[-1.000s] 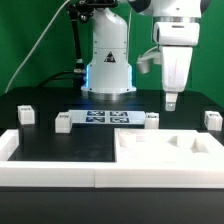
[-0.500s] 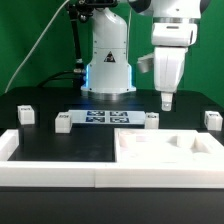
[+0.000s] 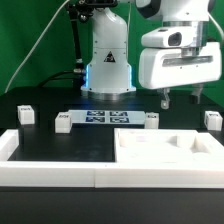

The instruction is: Assemble one leg

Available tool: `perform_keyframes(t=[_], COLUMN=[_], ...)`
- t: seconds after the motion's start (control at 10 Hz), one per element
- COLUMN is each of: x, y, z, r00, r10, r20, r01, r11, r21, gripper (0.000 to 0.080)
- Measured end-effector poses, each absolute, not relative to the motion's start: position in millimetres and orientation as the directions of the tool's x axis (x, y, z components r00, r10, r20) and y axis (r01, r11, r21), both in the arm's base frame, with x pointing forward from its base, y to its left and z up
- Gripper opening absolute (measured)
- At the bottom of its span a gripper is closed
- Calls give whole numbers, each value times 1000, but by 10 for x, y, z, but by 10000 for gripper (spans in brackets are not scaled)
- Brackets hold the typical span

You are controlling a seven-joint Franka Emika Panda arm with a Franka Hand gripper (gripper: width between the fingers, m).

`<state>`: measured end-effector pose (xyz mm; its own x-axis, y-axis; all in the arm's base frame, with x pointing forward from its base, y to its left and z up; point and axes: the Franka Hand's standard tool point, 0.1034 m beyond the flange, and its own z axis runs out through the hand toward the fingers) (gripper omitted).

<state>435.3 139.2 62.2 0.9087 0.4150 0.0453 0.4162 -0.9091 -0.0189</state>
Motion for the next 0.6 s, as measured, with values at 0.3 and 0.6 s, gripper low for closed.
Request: perform_keyframes(t=[0.3,0.6], x=[4294,4280], y=[1758,1812], z=[570,565], r00=[995,990], r10=[91,-141], r20=[26,-2], r01=[93,-141], r11=[-994,-986], r21=[-61,-88], gripper=[649,649])
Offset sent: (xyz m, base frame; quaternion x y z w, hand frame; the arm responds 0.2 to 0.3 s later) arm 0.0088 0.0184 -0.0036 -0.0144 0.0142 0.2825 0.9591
